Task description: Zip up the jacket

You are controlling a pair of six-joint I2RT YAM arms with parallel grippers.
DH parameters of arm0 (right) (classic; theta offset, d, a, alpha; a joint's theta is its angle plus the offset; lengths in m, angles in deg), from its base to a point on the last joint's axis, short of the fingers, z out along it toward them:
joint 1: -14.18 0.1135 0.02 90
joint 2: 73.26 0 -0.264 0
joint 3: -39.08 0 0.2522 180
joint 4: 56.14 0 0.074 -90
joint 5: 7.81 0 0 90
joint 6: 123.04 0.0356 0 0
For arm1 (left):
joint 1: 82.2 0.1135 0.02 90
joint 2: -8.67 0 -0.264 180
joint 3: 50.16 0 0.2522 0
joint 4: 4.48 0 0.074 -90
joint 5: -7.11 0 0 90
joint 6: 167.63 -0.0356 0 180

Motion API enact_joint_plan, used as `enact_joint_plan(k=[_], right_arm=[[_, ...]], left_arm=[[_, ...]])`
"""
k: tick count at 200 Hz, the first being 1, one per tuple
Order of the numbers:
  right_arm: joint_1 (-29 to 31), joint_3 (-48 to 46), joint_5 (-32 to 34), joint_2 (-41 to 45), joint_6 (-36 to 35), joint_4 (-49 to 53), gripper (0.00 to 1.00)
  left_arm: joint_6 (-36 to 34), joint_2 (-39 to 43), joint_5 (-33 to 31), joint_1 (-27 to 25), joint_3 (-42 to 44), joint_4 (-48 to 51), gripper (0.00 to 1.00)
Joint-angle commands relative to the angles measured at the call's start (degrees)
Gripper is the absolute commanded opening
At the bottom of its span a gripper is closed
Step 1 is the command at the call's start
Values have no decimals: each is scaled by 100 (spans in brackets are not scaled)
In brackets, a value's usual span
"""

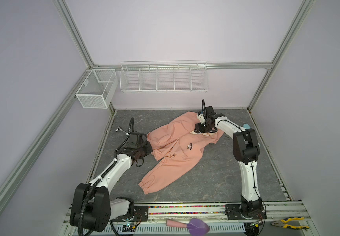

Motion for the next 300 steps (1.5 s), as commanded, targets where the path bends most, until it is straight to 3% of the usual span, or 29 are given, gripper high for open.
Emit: enact_joint_plan(k=[1,67,141,219,241,300], right_arm=[[31,-148,-221,45,-321,162,54],[32,-604,-263,396,-363,-10,38],[40,-899,-448,796,-358,-116,27],[138,-933,-283,617,-404,9,40],[216,-1002,101,611,-411,34,50],[277,-1267,815,919,-293,-41,53]], left_arm=[[-90,-68,53,37,-233,39,0],[-60,-36,52,37,-207,32,0],[-62,-24,54,37,-198,26,0],[-55,-14,83,37,-215,12,0],[-43,-4,79,39,-189,-1,0],[-44,-7,88,40,-189,-21,0]])
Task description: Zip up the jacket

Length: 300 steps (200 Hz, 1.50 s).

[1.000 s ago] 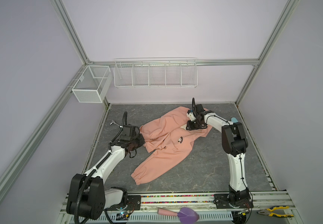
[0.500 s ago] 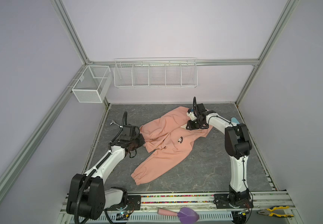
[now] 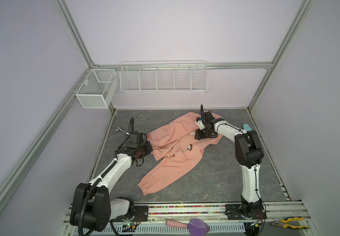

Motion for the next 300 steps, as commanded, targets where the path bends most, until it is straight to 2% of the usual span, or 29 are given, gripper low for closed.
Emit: enact_joint_plan(k=[1,31,50,102,121,239,263,271,300], right_arm=[[22,-113,424,329,-2,87,53],[18,-108,631,318,31,261,56],[18,-139,659,243,83,275,54],[-2,-311,433,212,337,61,18],[-68,-349,376,317,460,2,7],[-650,-394,969,531,782,177,7],[-706,-422,829,684,904,309,7],[-698,-450,711,776,929,309,13],[-623,-544,666,1295,1181,376,42]], left_arm=[[-47,6,42,36,-148,-29,0],[-31,-24,55,39,-147,-56,0],[-31,-26,48,39,-148,-63,0],[-17,33,-48,52,-182,-13,0],[-39,76,-128,74,-200,41,0],[-75,276,-420,721,-357,42,0],[-70,219,-270,729,-319,-44,0],[-66,200,-199,725,-306,-65,0],[-73,97,72,724,-282,-82,0]])
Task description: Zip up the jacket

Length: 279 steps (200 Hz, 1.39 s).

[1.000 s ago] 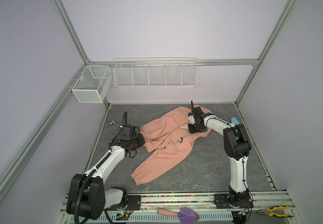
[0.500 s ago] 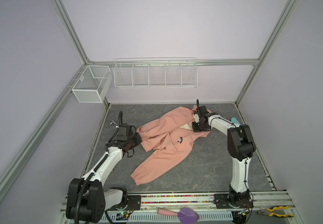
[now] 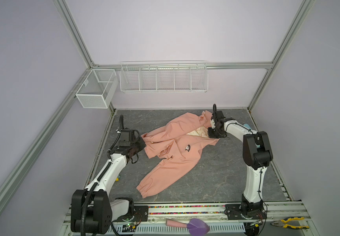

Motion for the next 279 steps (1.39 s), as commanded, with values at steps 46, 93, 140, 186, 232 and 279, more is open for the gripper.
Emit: enact_joint_plan(k=[46,93,140,186,232,279], right_arm=[[84,-76,453,886,739,636,53],[-17,58,550,179,860,643,52],[-154,153,216,-194,1006,401,8],[-923,-496,-330,515,1349,-228,7],[-1402,-507,-511,175,1422,-226,7],[-1476,-417,-513,-163,1501,-207,7]], left_arm=[[-75,-149,511,35,26,-283,0],[-77,-214,643,35,56,-348,0],[-75,-201,565,32,77,-346,0],[-136,-181,165,55,-138,-48,0],[-205,-81,21,74,-168,38,0],[-246,-59,30,96,-116,44,0]])
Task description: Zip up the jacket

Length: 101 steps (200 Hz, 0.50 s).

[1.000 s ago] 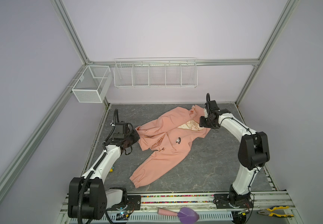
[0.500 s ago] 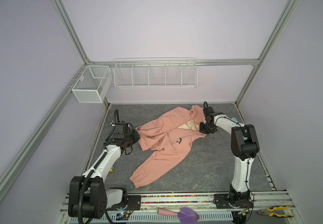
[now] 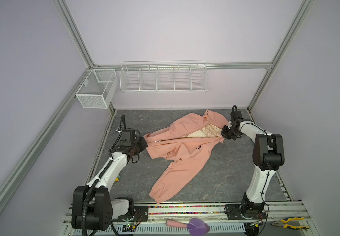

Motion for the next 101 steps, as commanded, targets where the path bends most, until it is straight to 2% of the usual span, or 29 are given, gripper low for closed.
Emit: enact_joint_plan(k=[1,31,40,45,64,85,101], right_arm=[[-135,5,123,-316,98,-32,7],[-98,-35,-405,-252,33,-237,7],[-80,-44,-599,-211,20,-269,14],[-76,-62,-660,-170,20,-289,22],[-25,-214,-592,153,52,-356,43],[10,-463,-325,715,148,-405,51],[138,-665,-134,1208,194,-435,54]], left_arm=[[-134,102,-298,109,-96,85,0],[-119,19,288,111,-57,-251,0],[-140,-44,602,111,-22,-455,0],[-150,-80,753,111,2,-551,0],[-67,-194,961,111,42,-700,0],[-99,-197,1013,111,76,-699,0],[-142,-149,972,111,78,-625,0]])
